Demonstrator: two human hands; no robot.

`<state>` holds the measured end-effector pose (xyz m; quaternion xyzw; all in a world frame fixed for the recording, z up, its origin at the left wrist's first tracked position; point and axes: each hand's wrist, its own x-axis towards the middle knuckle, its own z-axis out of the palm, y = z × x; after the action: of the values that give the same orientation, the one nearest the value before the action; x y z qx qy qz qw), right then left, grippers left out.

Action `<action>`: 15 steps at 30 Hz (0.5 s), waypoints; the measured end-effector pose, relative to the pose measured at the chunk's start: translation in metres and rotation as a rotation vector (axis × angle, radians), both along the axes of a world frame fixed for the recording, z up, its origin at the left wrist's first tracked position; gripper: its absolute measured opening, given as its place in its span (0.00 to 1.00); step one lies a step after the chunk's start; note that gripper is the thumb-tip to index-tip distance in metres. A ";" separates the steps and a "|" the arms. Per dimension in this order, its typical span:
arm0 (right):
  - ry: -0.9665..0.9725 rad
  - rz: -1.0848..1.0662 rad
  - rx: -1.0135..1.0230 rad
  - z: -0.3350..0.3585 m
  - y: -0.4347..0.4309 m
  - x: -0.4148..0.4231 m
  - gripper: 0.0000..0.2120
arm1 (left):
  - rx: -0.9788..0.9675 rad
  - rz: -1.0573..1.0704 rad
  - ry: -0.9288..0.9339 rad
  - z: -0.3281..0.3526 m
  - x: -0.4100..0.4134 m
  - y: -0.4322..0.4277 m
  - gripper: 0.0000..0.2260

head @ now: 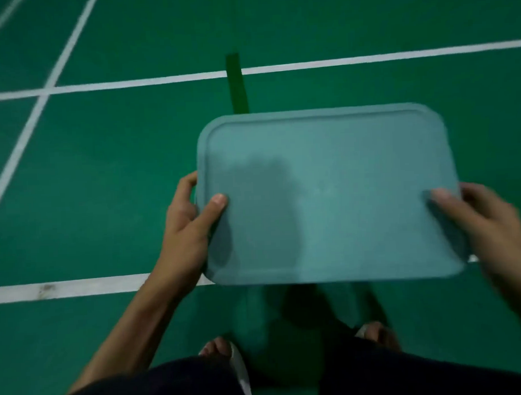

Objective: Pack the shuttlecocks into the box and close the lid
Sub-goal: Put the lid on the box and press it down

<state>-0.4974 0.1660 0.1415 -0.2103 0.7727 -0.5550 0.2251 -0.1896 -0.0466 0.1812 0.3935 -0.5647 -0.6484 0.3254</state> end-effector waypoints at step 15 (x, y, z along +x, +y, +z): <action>0.344 -0.187 0.370 -0.029 -0.056 0.055 0.21 | -0.259 0.051 -0.531 -0.092 0.018 -0.033 0.19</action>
<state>-0.4424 0.1101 0.1129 -0.1844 0.9039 -0.3789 0.0729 -0.1714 -0.0794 0.0895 0.5185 -0.6981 -0.4369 0.2302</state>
